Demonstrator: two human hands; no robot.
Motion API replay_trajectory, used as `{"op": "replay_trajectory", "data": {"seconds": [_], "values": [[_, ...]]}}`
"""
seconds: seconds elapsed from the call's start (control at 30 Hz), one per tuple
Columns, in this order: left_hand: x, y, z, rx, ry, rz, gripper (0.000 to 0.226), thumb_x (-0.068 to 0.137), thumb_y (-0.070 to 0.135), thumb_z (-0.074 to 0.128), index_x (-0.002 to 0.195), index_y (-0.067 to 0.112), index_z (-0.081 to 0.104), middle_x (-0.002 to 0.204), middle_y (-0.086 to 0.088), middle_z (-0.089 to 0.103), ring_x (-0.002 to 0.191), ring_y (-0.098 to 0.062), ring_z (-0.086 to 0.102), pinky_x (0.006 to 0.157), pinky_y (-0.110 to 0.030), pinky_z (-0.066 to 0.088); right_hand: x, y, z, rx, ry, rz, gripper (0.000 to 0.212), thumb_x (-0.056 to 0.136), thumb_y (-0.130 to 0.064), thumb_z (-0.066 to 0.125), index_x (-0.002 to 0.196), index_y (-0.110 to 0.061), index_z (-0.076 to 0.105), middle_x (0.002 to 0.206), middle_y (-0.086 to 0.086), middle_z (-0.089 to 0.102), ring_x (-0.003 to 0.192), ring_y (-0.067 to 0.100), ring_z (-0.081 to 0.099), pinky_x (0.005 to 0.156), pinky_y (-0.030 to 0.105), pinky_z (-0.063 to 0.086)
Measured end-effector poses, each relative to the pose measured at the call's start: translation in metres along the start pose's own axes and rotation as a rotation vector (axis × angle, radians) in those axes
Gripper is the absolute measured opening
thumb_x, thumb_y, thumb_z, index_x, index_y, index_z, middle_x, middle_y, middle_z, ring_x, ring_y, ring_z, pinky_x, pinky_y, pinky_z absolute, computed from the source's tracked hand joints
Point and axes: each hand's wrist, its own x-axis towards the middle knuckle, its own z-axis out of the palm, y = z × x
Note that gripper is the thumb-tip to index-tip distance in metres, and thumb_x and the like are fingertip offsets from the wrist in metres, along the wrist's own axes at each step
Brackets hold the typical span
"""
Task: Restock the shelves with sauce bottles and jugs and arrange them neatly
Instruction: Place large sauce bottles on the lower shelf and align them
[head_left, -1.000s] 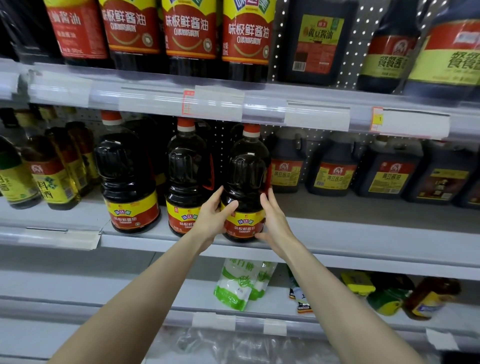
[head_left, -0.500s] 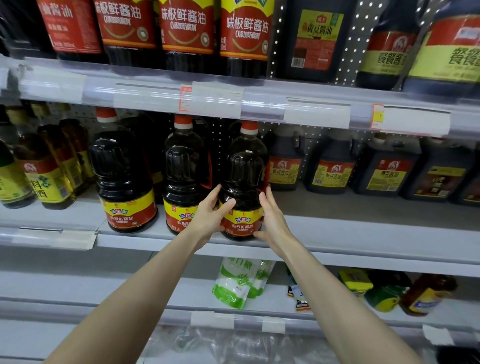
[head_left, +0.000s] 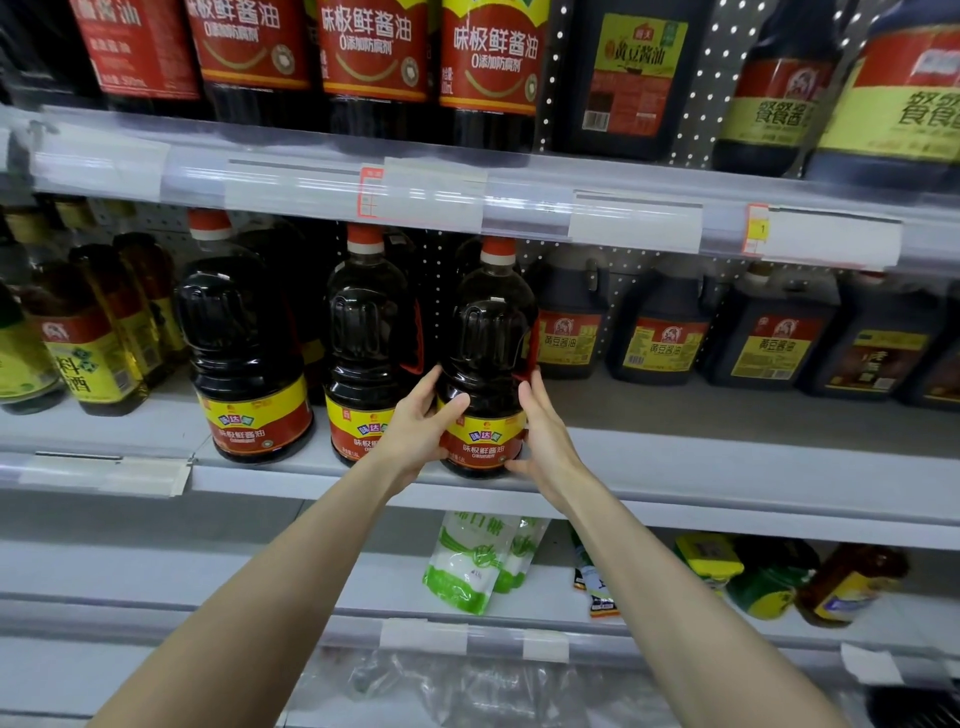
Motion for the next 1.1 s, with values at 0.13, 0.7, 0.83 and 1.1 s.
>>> {"op": "replay_trajectory", "data": {"seconds": [0.13, 0.7, 0.83, 1.1], "values": [[-0.002, 0.001, 0.002, -0.001, 0.016, 0.021, 0.060, 0.097, 0.021, 0.054, 0.149, 0.032, 0.027, 0.110, 0.025, 0.051, 0.107, -0.010, 0.053, 0.095, -0.052, 0.044, 0.000, -0.001, -0.001, 0.009, -0.004, 0.009, 0.053, 0.101, -0.049, 0.036, 0.150, -0.048, 0.013, 0.155, -0.006, 0.032, 0.135, 0.023, 0.041, 0.106, 0.058, 0.038], [-0.001, -0.001, 0.004, 0.092, 0.061, 0.059, 0.060, 0.097, 0.021, 0.054, 0.150, 0.027, 0.026, 0.127, 0.012, 0.051, 0.106, -0.005, 0.056, 0.072, -0.027, 0.052, -0.004, -0.008, -0.001, 0.015, -0.006, 0.034, 0.054, 0.102, -0.046, 0.036, 0.151, -0.044, 0.014, 0.156, -0.005, 0.029, 0.138, 0.023, 0.037, 0.100, 0.048, 0.039], [-0.008, -0.001, 0.004, 0.157, 0.160, 0.068, 0.065, 0.094, 0.027, 0.059, 0.150, 0.021, 0.028, 0.147, -0.002, 0.042, 0.133, -0.021, 0.043, 0.105, -0.046, 0.043, -0.010, -0.011, -0.006, -0.085, 0.047, -0.043, 0.057, 0.101, -0.045, 0.041, 0.152, -0.040, 0.015, 0.157, -0.006, 0.028, 0.141, 0.020, 0.034, 0.110, 0.046, 0.035], [-0.050, 0.003, 0.022, 0.295, 0.266, 0.145, 0.062, 0.092, 0.033, 0.061, 0.146, 0.018, 0.036, 0.140, -0.010, 0.050, 0.124, -0.021, 0.051, 0.102, -0.042, 0.046, -0.045, -0.015, -0.032, -0.197, 0.065, -0.164, 0.057, 0.099, -0.038, 0.050, 0.151, -0.029, 0.028, 0.153, 0.000, 0.036, 0.136, 0.018, 0.041, 0.111, 0.041, 0.037]]}}
